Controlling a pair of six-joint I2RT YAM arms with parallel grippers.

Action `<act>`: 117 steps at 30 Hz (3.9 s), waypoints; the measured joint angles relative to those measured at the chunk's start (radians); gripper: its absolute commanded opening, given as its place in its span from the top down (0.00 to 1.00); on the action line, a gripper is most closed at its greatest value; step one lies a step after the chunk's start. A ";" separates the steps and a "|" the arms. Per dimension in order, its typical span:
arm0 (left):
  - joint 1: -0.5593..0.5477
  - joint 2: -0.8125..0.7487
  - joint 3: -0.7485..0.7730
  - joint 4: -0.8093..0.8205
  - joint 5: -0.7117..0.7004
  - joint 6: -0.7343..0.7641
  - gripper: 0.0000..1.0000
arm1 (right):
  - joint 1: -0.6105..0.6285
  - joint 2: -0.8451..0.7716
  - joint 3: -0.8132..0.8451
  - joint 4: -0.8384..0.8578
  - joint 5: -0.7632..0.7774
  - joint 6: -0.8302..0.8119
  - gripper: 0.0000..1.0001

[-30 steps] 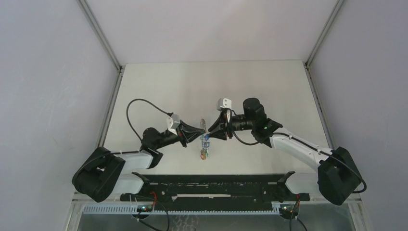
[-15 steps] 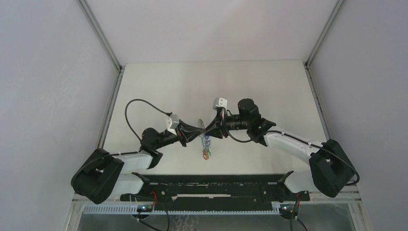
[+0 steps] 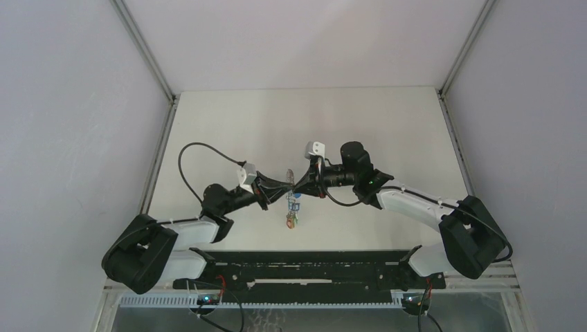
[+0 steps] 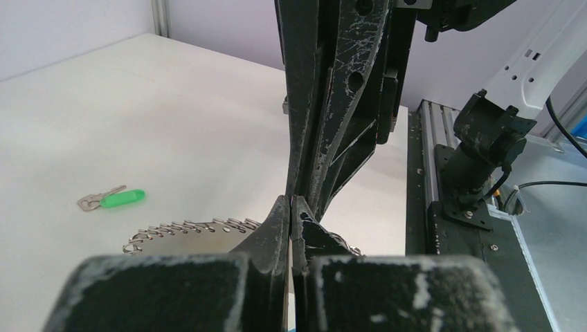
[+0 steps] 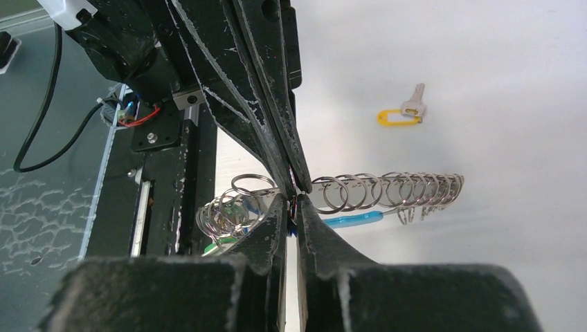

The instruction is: Put the keys on the keyring

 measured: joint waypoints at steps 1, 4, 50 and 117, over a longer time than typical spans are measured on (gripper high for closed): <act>0.000 0.000 -0.001 0.000 -0.001 0.000 1.00 | 0.000 -0.001 0.000 -0.002 -0.001 -0.008 1.00; 0.000 -0.001 -0.005 0.000 0.000 0.000 1.00 | 0.000 -0.004 0.005 -0.027 -0.004 -0.042 1.00; -0.056 -0.087 0.132 -0.569 0.142 0.307 1.00 | 0.100 0.101 0.421 -0.921 0.170 -0.569 1.00; -0.077 -0.139 -0.018 -0.180 -0.159 0.111 1.00 | -0.072 -0.048 0.062 -0.237 -0.060 -0.081 0.67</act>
